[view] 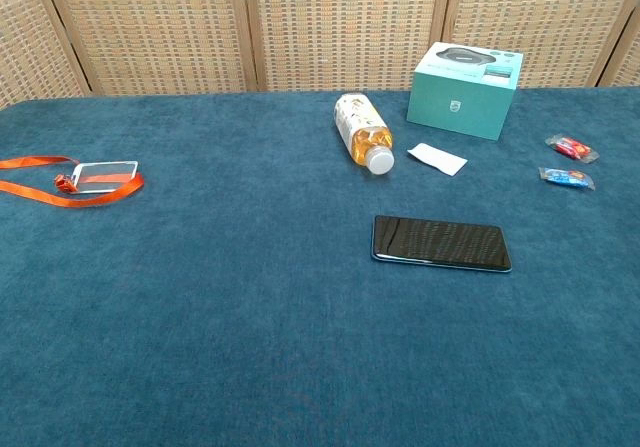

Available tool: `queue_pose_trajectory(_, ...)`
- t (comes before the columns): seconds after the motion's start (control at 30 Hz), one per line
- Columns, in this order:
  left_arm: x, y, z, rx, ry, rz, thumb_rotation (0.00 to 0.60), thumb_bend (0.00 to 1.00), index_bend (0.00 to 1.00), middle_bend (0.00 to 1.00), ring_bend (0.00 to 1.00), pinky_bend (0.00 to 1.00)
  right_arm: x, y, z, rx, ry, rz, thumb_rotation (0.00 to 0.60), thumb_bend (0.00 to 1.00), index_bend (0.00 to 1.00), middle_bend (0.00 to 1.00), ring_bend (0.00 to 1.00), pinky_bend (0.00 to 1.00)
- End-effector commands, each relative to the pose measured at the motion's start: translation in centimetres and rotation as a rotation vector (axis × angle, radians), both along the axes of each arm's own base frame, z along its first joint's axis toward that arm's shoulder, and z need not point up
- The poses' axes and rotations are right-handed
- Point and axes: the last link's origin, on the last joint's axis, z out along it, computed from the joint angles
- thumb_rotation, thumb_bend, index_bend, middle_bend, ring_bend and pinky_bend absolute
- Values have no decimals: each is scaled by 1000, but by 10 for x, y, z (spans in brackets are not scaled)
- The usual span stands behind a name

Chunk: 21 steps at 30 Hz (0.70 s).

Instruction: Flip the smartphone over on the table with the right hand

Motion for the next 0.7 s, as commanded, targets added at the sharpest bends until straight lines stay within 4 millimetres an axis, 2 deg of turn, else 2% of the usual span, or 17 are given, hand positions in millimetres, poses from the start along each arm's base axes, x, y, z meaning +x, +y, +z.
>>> queue_pose_trajectory(0.03,0,3,-2,1,5,7,600,0,0,0,0,0,22,-29,-28,125,73,95,600,222,97,0,0,0)
queue_pose_trajectory(0.07,0,5,-2,2,9,11,600,0,0,0,0,0,29,-37,-36,162,79,114,600,283,116,0,0,0)
queue_pose_trajectory(0.13,0,8,-4,2,17,19,600,0,0,0,0,0,41,-52,-51,232,74,125,600,338,142,0,0,0)
queue_pose_trajectory(0.27,-3,13,-7,-6,30,41,600,0,0,0,0,0,61,-74,-74,332,70,132,600,400,177,8,0,0)
queue_pose_trajectory(0.37,-5,18,-10,-11,39,59,600,0,0,0,0,0,74,-88,-93,366,120,155,600,411,189,16,0,0)
queue_pose_trajectory(0.7,-10,26,-10,-13,39,91,600,0,0,0,0,0,107,-104,-149,436,195,195,600,411,199,51,0,0)
